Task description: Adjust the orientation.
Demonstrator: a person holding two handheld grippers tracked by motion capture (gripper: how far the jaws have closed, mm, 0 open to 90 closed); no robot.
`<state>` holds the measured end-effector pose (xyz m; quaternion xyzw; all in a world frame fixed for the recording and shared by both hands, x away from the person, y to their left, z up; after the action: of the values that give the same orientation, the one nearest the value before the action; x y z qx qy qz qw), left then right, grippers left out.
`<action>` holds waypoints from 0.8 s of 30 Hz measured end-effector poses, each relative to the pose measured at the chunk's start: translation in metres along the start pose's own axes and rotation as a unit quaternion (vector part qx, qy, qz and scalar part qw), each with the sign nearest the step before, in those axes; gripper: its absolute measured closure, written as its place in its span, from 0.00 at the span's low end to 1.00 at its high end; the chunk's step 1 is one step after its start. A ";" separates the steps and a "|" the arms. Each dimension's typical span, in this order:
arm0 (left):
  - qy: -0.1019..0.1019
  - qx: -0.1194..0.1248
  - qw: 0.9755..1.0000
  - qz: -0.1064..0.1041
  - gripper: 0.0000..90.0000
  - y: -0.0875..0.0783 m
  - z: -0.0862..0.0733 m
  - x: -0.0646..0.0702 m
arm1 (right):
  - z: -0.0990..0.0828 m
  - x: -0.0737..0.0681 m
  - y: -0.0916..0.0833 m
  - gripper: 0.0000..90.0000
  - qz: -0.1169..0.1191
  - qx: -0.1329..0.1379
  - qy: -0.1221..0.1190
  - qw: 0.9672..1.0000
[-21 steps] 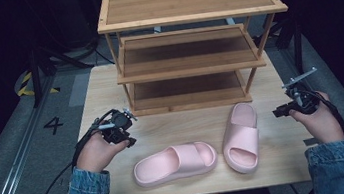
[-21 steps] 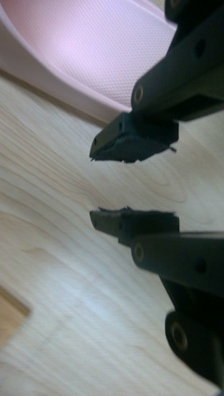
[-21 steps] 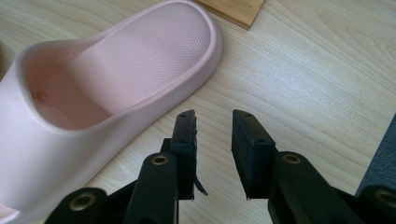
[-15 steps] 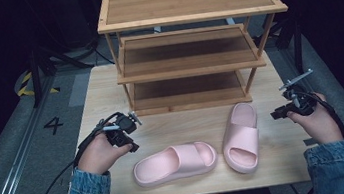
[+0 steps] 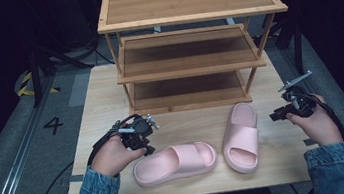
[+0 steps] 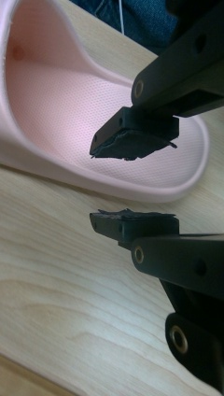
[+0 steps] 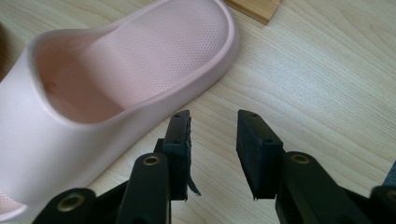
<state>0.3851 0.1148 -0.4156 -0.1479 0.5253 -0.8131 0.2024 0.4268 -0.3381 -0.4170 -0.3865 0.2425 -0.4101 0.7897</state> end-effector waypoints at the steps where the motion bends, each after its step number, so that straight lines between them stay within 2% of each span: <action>1: 0.006 0.003 1.000 -0.003 0.69 0.004 0.002 0.002 | 0.000 -0.001 0.001 0.73 0.002 0.000 0.002 1.000; 5: 0.018 0.002 1.000 -0.021 0.70 0.015 0.008 0.007 | -0.001 -0.002 0.004 0.73 0.005 -0.004 -0.001 1.000; 6: 0.021 -0.005 1.000 -0.022 0.71 0.017 0.010 0.008 | -0.001 -0.003 0.005 0.73 0.005 -0.005 -0.001 1.000; 7: 0.022 -0.003 0.999 -0.025 0.71 0.019 0.011 0.008 | -0.002 -0.004 0.005 0.73 0.005 -0.007 -0.001 1.000; 8: 0.021 0.011 0.999 -0.031 0.72 0.022 0.014 0.009 | -0.002 -0.004 0.005 0.73 0.006 -0.008 -0.002 1.000; 10: 0.021 0.015 0.999 -0.046 0.73 0.027 0.017 0.009 | -0.004 -0.006 0.007 0.72 0.008 -0.011 -0.004 1.000; 18: 0.021 0.003 0.998 -0.056 0.80 0.045 0.024 0.008 | -0.011 -0.006 0.007 0.72 0.007 -0.020 -0.003 1.000; 24: 0.033 -0.006 0.998 -0.047 0.86 0.049 0.026 0.007 | -0.016 -0.004 0.006 0.72 0.004 -0.024 -0.001 1.000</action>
<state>0.3991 0.0726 -0.4496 -0.1470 0.5289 -0.8231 0.1454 0.4159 -0.3391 -0.4312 -0.4047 0.2533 -0.4011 0.7818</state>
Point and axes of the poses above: each handheld gripper's, and its own axes: y roughly forward along the jaws, z roughly out of its top, x roughly to its right, the point moved 4 cm from there along y, roughly forward along the jaws, and after that the axes turned 10 degrees about x, right-handed, at the moved point
